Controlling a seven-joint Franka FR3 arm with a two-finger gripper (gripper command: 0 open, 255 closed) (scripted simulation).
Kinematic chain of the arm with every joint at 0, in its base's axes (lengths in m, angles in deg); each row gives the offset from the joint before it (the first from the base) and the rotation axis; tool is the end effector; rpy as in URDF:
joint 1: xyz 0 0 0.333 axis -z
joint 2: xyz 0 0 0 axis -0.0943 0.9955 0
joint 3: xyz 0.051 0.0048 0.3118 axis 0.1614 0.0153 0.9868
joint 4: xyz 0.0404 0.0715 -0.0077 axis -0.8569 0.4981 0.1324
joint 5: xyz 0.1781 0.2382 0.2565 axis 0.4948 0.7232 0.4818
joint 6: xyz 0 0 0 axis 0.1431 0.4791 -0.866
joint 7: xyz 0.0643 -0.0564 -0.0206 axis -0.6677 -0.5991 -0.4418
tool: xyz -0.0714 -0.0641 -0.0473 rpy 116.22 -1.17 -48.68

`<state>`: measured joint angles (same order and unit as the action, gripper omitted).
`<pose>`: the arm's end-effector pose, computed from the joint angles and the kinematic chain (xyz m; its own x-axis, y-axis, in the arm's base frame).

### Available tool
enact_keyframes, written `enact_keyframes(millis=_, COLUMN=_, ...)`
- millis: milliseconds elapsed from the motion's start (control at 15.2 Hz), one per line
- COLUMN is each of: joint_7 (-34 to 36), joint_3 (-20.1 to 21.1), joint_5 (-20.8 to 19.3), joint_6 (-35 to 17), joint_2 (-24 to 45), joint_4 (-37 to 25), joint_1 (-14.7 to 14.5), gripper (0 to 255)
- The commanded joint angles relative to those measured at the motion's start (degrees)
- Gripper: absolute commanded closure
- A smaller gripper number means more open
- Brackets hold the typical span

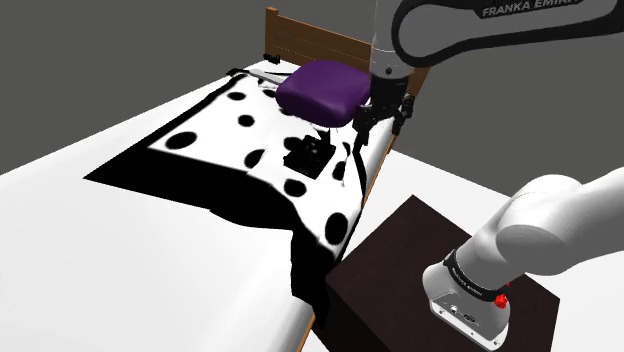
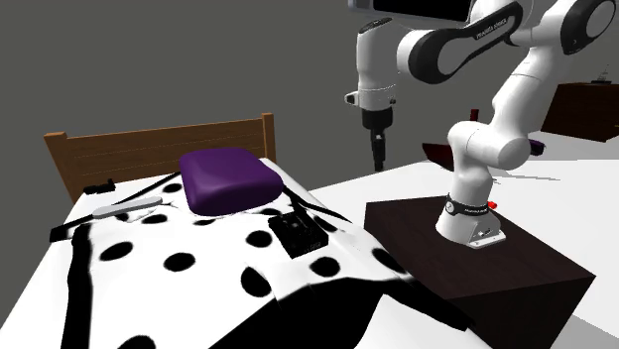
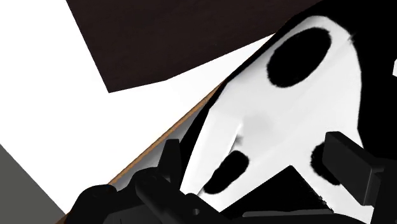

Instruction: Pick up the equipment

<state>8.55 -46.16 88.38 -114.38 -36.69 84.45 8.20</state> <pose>0.3797 0.0386 0.4570 0.9275 -0.3498 -0.1321 -0.3274 -0.9304 0.1649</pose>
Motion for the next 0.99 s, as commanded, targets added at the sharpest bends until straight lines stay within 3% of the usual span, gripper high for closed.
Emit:
enact_keyframes(millis=0, joint_7=6.64, joint_3=1.92, joint_5=-0.03, joint_6=-3.3, joint_2=4.37, joint_4=-1.27, joint_1=1.03, gripper=0)
enact_keyframes(millis=462, joint_7=28.52, joint_3=6.02, joint_5=-3.96, joint_6=-11.64, joint_2=20.72, joint_4=-8.91, joint_1=4.25, gripper=0)
enact_keyframes(millis=924, joint_7=48.81, joint_3=5.08, joint_5=-10.45, joint_6=-15.3, joint_2=36.85, joint_4=-20.22, joint_1=5.18, gripper=0)
